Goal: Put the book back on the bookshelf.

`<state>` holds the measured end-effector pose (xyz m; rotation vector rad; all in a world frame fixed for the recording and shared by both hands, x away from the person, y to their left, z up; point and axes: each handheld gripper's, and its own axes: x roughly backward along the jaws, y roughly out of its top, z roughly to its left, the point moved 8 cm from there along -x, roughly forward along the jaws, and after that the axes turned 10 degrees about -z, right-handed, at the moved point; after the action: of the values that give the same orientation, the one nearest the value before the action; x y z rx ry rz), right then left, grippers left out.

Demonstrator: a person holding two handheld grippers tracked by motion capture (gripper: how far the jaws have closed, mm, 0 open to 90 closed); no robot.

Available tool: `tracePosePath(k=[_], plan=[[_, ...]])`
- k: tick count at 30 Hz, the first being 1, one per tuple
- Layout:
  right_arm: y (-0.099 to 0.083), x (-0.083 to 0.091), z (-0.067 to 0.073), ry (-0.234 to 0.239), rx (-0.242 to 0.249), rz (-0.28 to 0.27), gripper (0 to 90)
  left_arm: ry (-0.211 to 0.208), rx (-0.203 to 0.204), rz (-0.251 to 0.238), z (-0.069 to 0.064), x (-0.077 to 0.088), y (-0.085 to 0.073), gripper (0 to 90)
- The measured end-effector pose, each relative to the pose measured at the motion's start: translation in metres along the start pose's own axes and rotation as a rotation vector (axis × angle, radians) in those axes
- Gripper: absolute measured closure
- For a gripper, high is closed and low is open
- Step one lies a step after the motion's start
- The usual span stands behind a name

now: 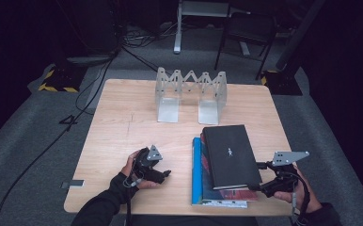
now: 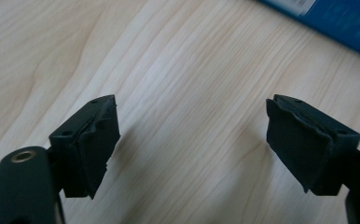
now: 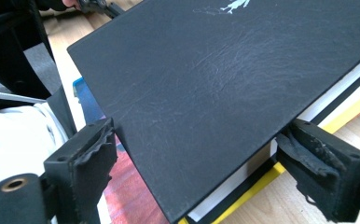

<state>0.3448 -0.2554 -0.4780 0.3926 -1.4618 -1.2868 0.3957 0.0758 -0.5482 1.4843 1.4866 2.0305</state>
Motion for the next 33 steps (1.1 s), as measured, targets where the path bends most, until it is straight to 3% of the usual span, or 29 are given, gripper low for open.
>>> tracePosePath(k=[5,8,12,14,15,16,19,22,27,33], plan=[[0.001,-0.008,0.002,-0.006,0.01,-0.012,12.2,-0.002,-0.022,-0.046,-0.002,-0.013,0.026,20.1],[0.002,-0.012,0.005,-0.02,0.037,0.003,12.1,0.002,-0.077,-0.063,-0.003,-0.024,0.042,20.9],[0.004,-0.014,0.006,-0.012,0.044,0.013,13.7,-0.029,-0.08,-0.085,-0.002,-0.033,0.054,22.1],[0.006,-0.006,0.005,0.0,0.05,-0.006,22.0,-0.022,-0.082,-0.079,-0.001,-0.04,0.06,22.9],[0.006,-0.006,0.005,0.0,0.05,-0.006,22.0,-0.022,-0.082,-0.079,-0.001,-0.04,0.06,22.9],[0.011,0.004,0.0,-0.005,0.023,-0.048,23.0,-0.023,-0.078,-0.092,-0.001,-0.045,0.064,23.5],[0.016,0.008,-0.006,-0.026,-0.01,-0.075,23.4,-0.026,-0.084,-0.101,-0.001,-0.05,0.068,23.9],[0.017,0.0,-0.014,-0.042,-0.015,-0.057,18.8,-0.021,-0.074,-0.106,0.0,-0.058,0.073,24.4],[0.02,-0.017,-0.023,0.013,-0.064,-0.046,9.0,-0.015,-0.038,-0.129,0.004,-0.068,0.083,24.6],[0.025,-0.032,-0.029,0.052,-0.069,-0.022,2.4,-0.017,-0.034,-0.126,0.006,-0.079,0.087,25.2]])
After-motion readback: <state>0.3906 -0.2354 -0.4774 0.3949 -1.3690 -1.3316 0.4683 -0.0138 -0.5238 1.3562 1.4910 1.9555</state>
